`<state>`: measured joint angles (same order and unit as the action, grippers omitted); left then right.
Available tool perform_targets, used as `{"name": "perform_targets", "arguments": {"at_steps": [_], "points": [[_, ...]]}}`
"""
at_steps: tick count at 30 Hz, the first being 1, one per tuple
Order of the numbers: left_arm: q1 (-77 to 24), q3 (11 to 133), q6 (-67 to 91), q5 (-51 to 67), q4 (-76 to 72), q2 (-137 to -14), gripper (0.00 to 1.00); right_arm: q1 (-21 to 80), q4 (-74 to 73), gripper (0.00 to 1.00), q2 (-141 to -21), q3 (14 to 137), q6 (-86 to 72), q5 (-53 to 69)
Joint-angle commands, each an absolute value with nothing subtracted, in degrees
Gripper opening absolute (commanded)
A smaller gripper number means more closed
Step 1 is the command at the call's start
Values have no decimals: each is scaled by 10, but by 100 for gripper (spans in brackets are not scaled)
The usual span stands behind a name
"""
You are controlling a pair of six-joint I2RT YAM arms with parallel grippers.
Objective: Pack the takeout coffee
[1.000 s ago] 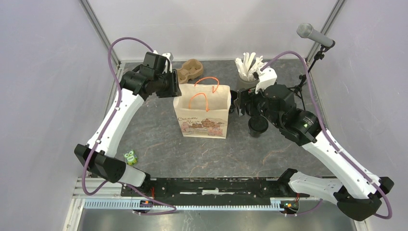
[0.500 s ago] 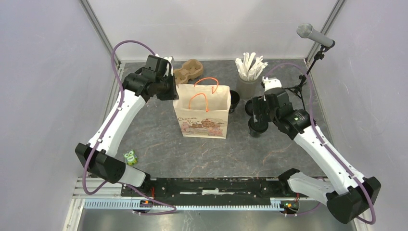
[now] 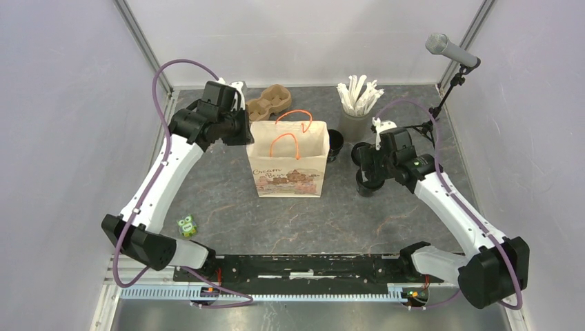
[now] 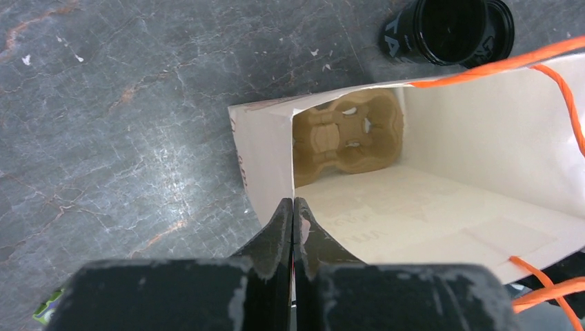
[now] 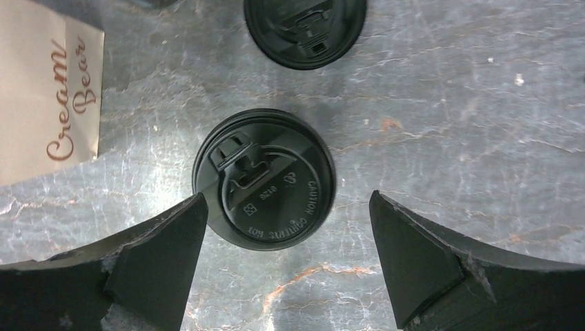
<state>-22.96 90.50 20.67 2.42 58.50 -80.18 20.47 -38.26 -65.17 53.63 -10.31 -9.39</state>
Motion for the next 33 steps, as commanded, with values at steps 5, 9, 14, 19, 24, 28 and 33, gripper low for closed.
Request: {"name": "perform_targets", "arguments": {"at_steps": [5,9,14,19,24,28,33], "points": [[-229,879,196,69,589,-757,4,203,-362,97,-680,534,-56,-29],[-229,874,194,64,590,-755,9,203,-352,98,-679,525,-40,-54],[-229,878,198,61,590,-755,23,203,-346,97,-686,525,-37,-45],[-229,878,199,55,593,-754,31,203,-339,96,-686,511,-40,-33],[-229,880,201,54,592,-754,34,203,-334,96,-691,500,-39,-31],[-229,880,200,51,593,-753,35,203,-337,97,-690,502,-47,-36],[-229,881,200,49,593,-751,35,203,-351,95,-681,526,-50,-40]]}}
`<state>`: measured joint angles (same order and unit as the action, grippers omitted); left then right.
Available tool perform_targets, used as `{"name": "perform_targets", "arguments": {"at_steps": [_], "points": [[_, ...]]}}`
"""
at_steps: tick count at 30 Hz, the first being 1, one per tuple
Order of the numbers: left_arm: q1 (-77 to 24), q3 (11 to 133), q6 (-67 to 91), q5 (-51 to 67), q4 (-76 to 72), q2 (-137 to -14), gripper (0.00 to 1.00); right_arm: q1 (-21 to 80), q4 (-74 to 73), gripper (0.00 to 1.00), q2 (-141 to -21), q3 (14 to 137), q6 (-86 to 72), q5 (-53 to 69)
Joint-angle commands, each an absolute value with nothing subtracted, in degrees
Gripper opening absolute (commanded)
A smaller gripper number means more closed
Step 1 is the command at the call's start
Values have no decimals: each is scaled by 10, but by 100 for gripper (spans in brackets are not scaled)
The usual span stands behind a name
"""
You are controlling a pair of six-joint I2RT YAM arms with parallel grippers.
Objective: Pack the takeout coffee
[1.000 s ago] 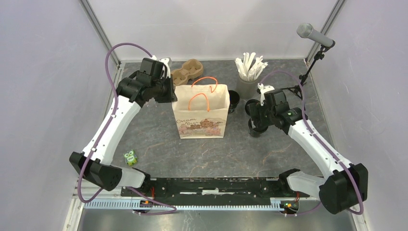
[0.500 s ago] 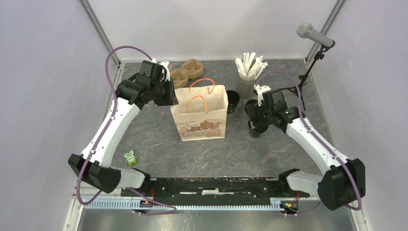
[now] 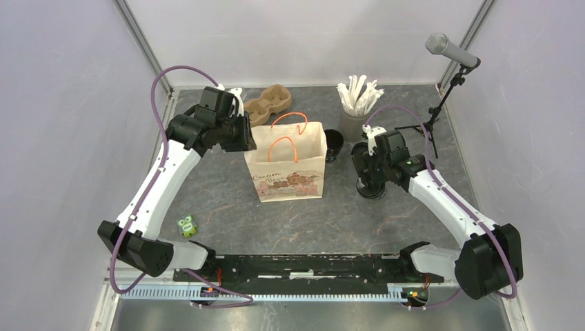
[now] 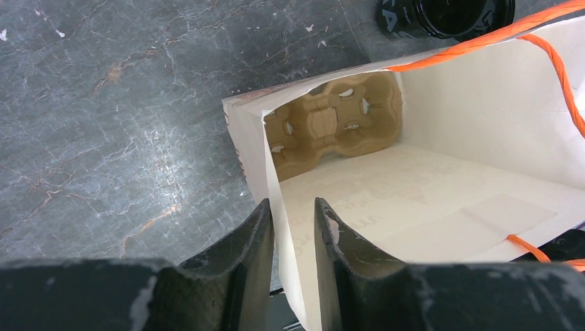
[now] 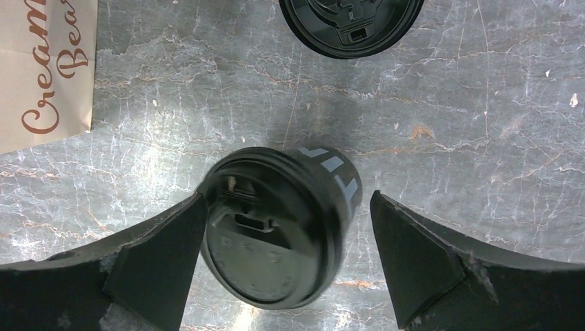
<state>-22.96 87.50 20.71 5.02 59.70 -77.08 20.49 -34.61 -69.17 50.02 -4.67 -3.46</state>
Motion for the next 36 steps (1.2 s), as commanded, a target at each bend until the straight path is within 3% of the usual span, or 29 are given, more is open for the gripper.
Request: {"name": "perform_targets", "arguments": {"at_steps": [1,4,13,15,18,21,23,29,36], "points": [[-229,881,200,47,593,-751,35,203,-352,89,-679,528,-49,-42],[-229,881,199,47,594,-752,35,203,-352,59,-677,521,-46,-60],[-229,887,198,45,593,-756,35,194,-330,35,-656,489,-61,-52],[-229,887,198,44,594,-756,36,194,-340,36,-659,496,-68,-59],[-229,885,198,43,593,-756,37,193,-387,56,-669,524,-152,-139],[-230,886,198,44,594,-758,39,193,-432,62,-673,560,-268,-193],[-230,886,199,44,593,-758,40,193,-437,71,-668,573,-339,-199],[-233,887,198,45,591,-758,41,190,-485,73,-710,633,-493,-204],[-238,883,192,36,592,-748,41,185,-670,73,-835,766,-630,-249]]}}
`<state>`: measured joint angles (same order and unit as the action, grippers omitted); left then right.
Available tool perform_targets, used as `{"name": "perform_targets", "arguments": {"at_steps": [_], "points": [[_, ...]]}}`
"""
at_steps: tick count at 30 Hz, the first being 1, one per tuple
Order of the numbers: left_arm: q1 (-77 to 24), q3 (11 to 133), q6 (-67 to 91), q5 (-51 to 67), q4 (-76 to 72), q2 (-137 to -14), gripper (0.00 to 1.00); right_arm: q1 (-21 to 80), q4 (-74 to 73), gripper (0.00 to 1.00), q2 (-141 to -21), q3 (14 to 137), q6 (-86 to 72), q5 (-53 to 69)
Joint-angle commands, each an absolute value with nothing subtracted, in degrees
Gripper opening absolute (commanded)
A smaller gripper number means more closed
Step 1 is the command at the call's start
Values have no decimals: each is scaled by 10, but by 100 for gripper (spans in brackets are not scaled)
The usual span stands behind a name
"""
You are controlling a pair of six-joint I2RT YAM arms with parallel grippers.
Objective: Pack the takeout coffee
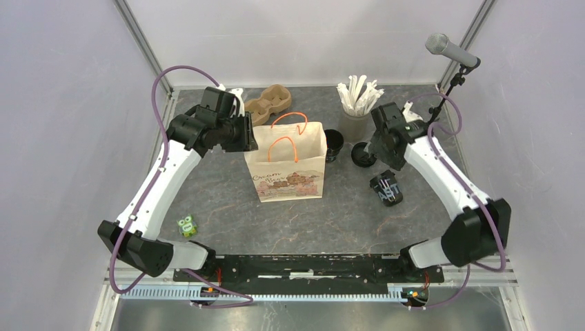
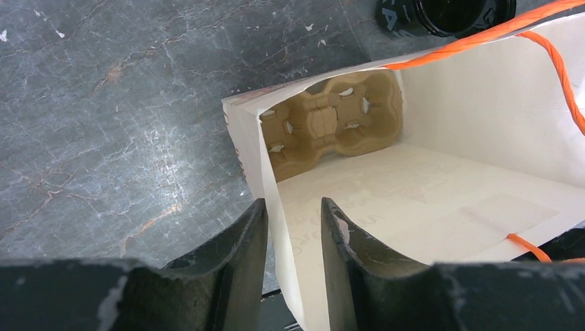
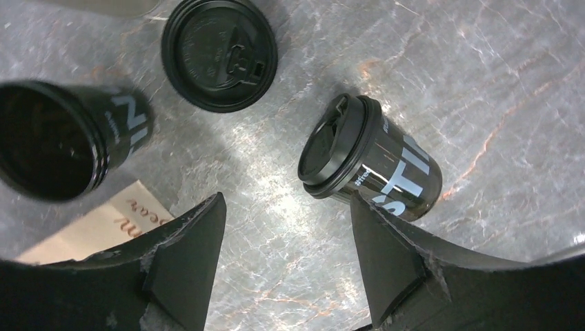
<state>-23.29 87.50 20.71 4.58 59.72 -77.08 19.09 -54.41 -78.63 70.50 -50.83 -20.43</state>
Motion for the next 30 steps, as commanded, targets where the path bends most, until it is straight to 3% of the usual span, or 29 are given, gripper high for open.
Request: {"name": "perform_targets", "arguments": {"at_steps": [1,30], "points": [[-238,881,191,35,592,-746,42,183,-684,72,-847,776,-637,-252],[-244,875,184,18,593,-742,43,94,-623,53,-966,732,-651,-257]]}}
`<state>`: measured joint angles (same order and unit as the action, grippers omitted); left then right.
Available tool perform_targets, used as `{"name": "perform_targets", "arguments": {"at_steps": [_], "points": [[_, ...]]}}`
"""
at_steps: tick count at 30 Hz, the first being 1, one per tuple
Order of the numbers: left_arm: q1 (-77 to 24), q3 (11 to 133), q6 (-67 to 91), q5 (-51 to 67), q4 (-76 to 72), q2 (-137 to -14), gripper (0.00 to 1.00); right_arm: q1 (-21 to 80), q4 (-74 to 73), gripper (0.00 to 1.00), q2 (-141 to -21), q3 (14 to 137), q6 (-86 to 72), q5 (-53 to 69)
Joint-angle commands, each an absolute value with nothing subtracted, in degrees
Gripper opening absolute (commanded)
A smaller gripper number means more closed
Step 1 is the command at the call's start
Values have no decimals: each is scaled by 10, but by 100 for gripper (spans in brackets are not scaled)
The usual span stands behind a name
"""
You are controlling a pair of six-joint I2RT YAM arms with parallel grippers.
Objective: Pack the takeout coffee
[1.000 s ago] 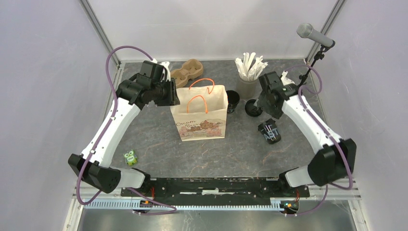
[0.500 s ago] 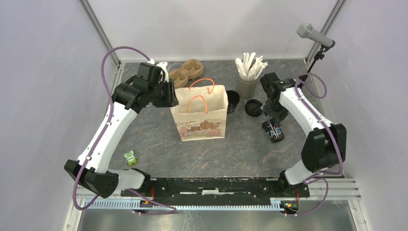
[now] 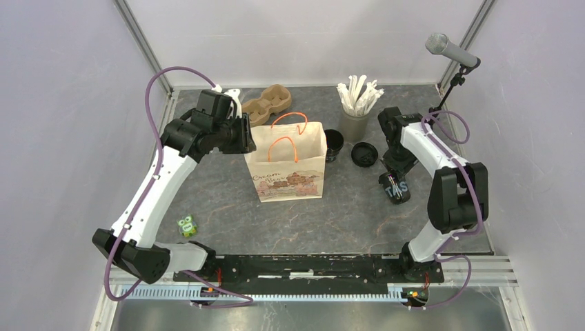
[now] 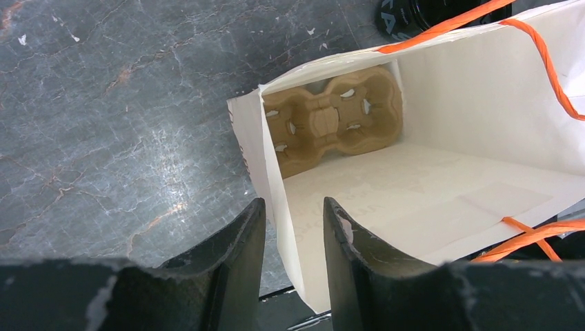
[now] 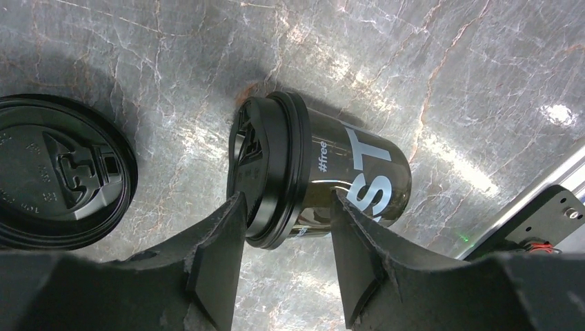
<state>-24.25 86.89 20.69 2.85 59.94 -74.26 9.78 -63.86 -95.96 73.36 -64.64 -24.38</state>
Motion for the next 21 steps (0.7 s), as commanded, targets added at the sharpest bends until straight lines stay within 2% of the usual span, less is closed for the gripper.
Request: {"name": "perform_targets", "arguments": {"at_steps": [1,5,14,18,21], "points": [[-244,877,183,18,594,-742,43,94,-624,53,-964,729,-651,-259],[-244,876,183,16,593,-743,43,93,-620,45,-953,726,-642,-260],[-246,880,182,17,589,-750,43,92,-575,17,-889,690,-582,-252],[-248,884,182,18,587,-756,43,92,-564,11,-866,665,-569,-242],[-250,887,182,19,585,-758,43,92,-542,0,-848,644,-556,-226]]}}
